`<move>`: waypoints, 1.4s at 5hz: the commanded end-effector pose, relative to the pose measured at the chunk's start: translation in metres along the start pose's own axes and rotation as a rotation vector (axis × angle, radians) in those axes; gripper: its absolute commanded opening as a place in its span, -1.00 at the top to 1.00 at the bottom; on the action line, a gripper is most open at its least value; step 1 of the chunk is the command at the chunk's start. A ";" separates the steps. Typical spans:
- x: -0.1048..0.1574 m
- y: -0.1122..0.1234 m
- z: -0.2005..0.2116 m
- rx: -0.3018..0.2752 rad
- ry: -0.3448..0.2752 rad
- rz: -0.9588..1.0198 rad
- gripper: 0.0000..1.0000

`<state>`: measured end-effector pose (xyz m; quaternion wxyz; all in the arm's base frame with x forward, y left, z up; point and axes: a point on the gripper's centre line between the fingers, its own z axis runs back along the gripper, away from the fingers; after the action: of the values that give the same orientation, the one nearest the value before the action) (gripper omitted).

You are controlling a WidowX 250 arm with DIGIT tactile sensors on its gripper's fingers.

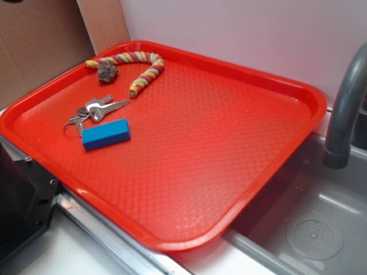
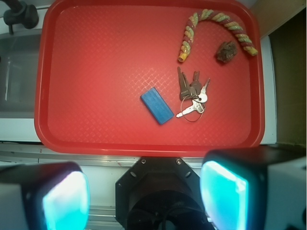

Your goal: Grab the rock.

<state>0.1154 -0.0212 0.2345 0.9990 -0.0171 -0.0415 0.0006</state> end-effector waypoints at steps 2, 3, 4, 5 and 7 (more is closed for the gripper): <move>0.009 0.008 -0.010 -0.038 -0.004 0.151 -1.00; 0.019 0.020 -0.027 -0.047 -0.006 0.265 -1.00; 0.034 0.038 -0.052 -0.033 -0.048 0.472 -1.00; 0.050 0.051 -0.075 -0.043 -0.136 0.604 -1.00; 0.086 0.089 -0.113 0.069 -0.227 0.781 -1.00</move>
<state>0.2102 0.0543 0.1153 0.9204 0.0038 -0.1227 0.3713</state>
